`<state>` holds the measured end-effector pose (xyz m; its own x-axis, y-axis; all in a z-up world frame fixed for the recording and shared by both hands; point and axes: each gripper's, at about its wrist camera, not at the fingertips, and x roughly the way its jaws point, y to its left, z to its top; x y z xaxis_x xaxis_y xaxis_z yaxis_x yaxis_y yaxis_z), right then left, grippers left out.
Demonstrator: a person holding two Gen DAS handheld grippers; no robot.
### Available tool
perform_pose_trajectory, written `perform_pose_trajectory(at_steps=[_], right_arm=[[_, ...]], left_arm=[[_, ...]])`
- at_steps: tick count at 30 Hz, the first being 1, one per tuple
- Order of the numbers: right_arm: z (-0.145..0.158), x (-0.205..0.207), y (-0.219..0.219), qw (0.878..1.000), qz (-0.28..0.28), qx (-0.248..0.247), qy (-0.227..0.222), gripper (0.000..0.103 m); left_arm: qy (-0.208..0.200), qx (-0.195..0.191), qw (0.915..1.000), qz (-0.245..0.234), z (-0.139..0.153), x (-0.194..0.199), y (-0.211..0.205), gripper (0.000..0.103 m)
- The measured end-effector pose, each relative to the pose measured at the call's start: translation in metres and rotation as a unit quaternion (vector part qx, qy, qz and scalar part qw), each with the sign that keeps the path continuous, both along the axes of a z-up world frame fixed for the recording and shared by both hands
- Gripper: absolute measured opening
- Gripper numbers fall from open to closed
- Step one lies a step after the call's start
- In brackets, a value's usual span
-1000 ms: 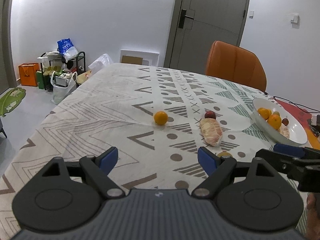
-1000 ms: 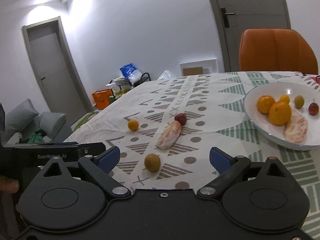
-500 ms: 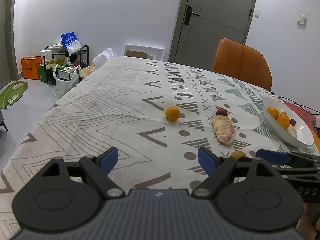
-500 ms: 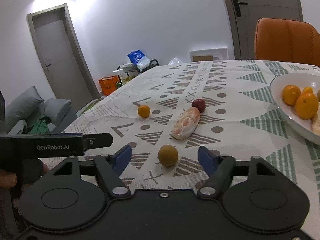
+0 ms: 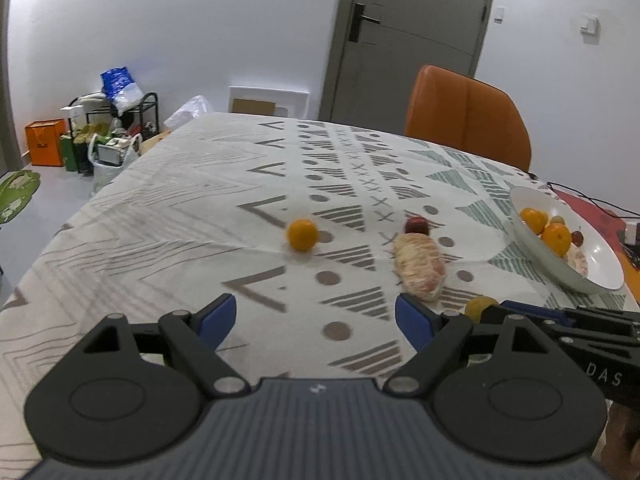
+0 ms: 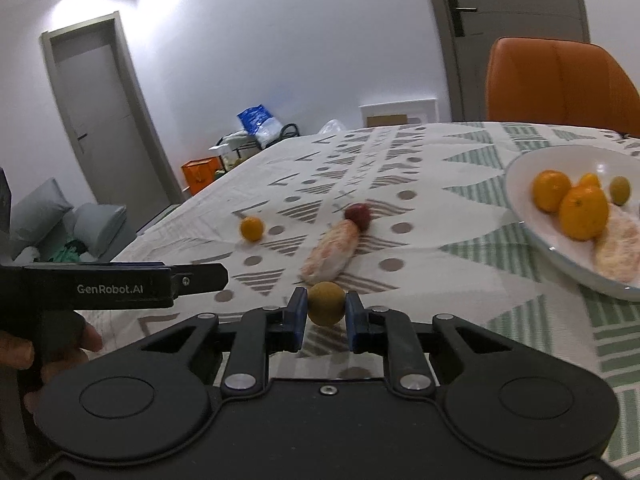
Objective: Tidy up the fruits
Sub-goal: 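Grasp a small green-yellow fruit with the right tool, then carry the green-yellow fruit toward the plate with the right tool while the left tool grasps a pomelo segment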
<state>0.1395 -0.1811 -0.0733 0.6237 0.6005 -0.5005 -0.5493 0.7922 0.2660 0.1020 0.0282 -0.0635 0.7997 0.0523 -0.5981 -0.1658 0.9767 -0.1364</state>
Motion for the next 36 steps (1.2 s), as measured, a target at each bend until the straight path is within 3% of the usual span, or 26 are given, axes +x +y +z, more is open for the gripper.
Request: perform_pose_trajectory(at_steps=[22, 28, 33, 36], right_arm=[[0.005, 0.015, -0.061, 0.998, -0.065, 0.019, -0.01, 0.018], [0.009, 0.019, -0.074, 0.996, -0.081, 0.018, -0.015, 0.018], [0.011, 0.02, -0.085, 0.995, -0.097, 0.019, -0.018, 0.018], [0.011, 0.021, -0.091, 0.994, -0.104, 0.02, -0.019, 0.018]], left_arm=[[-0.001, 0.014, 0.9984, -0.055, 0.0, 0.048, -0.057, 0.082], [-0.001, 0.031, 0.9977, -0.06, -0.003, 0.064, -0.07, 0.077], [0.0, 0.017, 0.9974, -0.07, -0.006, 0.077, -0.075, 0.069], [0.021, 0.022, 0.9971, -0.069, -0.013, 0.086, -0.079, 0.065]])
